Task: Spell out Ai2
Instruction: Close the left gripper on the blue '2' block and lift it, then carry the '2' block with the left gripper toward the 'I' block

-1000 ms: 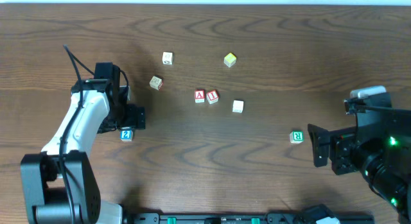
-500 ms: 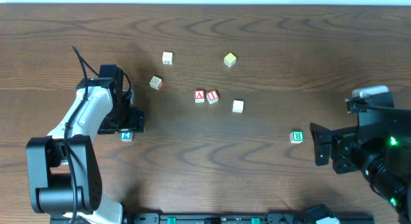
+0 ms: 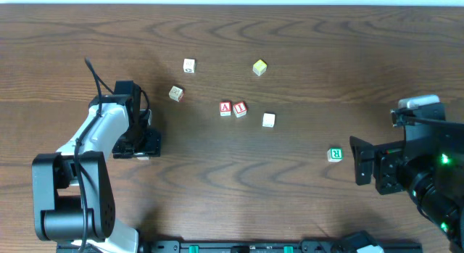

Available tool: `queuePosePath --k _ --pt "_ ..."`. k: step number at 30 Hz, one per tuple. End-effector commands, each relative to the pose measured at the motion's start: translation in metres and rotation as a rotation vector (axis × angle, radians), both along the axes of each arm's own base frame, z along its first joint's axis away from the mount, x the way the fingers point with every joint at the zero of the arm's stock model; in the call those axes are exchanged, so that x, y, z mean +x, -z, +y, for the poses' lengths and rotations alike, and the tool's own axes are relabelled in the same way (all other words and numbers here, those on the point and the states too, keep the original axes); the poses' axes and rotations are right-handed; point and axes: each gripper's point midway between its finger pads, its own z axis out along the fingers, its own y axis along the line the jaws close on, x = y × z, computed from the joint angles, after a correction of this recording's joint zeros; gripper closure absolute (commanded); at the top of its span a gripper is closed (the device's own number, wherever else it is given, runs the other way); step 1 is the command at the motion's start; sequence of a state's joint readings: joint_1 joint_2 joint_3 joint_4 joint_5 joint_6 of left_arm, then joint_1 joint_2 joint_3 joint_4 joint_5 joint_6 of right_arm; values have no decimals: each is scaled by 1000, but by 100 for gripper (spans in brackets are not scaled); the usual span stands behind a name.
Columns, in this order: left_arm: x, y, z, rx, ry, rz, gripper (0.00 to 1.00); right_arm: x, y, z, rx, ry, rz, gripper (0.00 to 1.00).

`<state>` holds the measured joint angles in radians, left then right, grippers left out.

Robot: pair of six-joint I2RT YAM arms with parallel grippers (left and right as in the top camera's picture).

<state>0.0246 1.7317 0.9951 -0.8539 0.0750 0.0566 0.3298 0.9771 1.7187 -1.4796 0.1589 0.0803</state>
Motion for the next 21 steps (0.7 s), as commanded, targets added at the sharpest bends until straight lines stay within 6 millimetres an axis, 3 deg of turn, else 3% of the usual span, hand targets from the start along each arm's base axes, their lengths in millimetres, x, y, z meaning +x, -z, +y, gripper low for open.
queuePosePath --k 1,5,21 --pt "-4 4 1 3 6 16 34 2 1 -4 -1 32 2 1" --pt "-3 5 1 3 6 13 46 2 2 -4 -1 33 3 1" --pt "1 5 2 7 6 -4 63 2 1 -4 0 33 2 1"
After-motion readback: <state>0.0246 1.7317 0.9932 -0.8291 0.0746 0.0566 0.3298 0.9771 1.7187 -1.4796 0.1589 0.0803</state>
